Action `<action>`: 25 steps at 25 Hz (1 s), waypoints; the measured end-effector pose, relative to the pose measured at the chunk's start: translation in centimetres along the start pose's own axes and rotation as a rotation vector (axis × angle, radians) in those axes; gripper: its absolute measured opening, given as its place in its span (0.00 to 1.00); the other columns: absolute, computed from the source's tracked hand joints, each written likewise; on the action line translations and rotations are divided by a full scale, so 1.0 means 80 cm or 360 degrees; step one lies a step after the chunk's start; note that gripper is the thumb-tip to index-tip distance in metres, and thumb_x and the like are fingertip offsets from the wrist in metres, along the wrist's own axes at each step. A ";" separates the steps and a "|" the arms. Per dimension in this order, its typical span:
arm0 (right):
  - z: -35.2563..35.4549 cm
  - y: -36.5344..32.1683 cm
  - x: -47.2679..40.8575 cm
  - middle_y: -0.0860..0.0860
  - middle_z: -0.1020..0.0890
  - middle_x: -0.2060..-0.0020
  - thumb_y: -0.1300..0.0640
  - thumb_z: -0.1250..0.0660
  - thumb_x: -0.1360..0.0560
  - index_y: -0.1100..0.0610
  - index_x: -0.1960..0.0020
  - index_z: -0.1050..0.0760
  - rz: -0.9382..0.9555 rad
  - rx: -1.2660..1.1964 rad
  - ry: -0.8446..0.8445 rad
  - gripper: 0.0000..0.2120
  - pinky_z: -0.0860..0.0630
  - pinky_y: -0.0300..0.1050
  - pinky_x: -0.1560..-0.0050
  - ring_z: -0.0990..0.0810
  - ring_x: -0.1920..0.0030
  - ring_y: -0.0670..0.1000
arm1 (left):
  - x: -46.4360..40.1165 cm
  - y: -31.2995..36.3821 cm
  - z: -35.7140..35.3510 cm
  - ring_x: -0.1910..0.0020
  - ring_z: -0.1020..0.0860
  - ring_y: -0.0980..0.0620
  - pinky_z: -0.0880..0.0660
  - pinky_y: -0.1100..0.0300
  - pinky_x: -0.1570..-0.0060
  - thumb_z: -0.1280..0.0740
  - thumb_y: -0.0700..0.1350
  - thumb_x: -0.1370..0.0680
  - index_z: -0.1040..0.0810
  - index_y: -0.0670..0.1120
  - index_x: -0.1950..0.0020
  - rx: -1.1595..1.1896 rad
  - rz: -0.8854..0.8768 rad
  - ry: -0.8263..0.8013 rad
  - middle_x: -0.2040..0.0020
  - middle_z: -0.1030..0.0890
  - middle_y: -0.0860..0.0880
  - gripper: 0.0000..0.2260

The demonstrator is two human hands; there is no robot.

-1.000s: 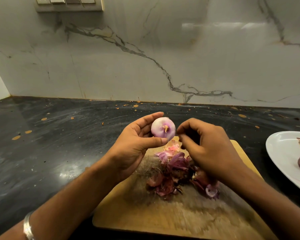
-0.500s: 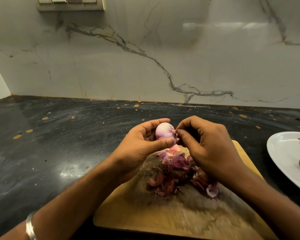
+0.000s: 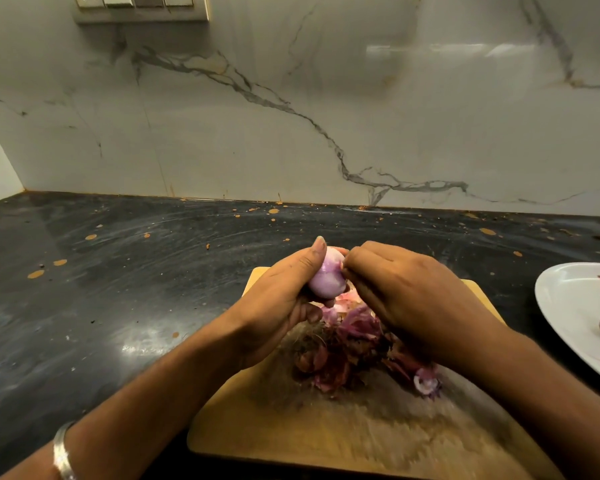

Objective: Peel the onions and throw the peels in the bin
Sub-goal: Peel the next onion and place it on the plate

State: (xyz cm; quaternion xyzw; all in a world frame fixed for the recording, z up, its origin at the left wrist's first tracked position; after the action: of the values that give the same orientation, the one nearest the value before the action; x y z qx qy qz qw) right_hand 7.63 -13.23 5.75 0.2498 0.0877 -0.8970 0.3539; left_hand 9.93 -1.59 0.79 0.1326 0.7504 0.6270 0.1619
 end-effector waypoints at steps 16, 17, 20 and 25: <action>0.008 -0.011 -0.005 0.45 0.36 0.73 0.53 0.45 0.27 0.54 0.66 0.37 -0.0093 -0.0837 0.0218 0.10 0.40 0.47 0.70 0.39 0.71 0.46 | 0.007 0.005 -0.015 0.71 0.41 0.52 0.46 0.57 0.70 0.45 0.63 0.21 0.23 0.47 0.61 0.0008 0.0033 -0.0298 0.70 0.30 0.49 0.23; 0.008 -0.010 -0.005 0.45 0.36 0.73 0.52 0.45 0.26 0.54 0.66 0.36 -0.0094 -0.0892 0.0221 0.11 0.40 0.46 0.70 0.39 0.71 0.46 | 0.007 0.005 -0.015 0.71 0.41 0.52 0.46 0.58 0.70 0.45 0.63 0.21 0.23 0.46 0.61 0.0012 0.0042 -0.0325 0.70 0.29 0.50 0.23; 0.006 -0.008 -0.003 0.44 0.36 0.73 0.52 0.44 0.26 0.53 0.66 0.36 -0.0135 -0.1065 0.0207 0.11 0.41 0.39 0.70 0.38 0.71 0.44 | 0.008 0.003 -0.014 0.72 0.40 0.54 0.46 0.59 0.70 0.45 0.63 0.21 0.24 0.44 0.58 0.0013 0.0062 -0.0338 0.68 0.27 0.49 0.24; 0.001 0.008 -0.005 0.41 0.28 0.75 0.63 0.40 0.22 0.55 0.66 0.33 -0.0276 -0.1328 0.0124 0.14 0.36 0.29 0.69 0.31 0.73 0.39 | 0.003 -0.003 -0.017 0.71 0.37 0.54 0.43 0.59 0.69 0.47 0.60 0.21 0.25 0.40 0.50 0.0135 0.0057 -0.0271 0.62 0.25 0.43 0.24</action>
State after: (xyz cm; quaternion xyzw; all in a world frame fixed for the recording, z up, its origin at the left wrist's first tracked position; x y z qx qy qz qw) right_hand 8.28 -13.45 6.01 0.1106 0.4771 -0.8010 0.3444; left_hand 9.17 -2.81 0.73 0.2056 0.7572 0.5840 0.2081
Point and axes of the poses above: each hand's wrist, its own x-axis away from the middle knuckle, its own z-axis out of the back of the hand, y = z × x, the point moved 7 cm from there along -x, towards the middle knuckle
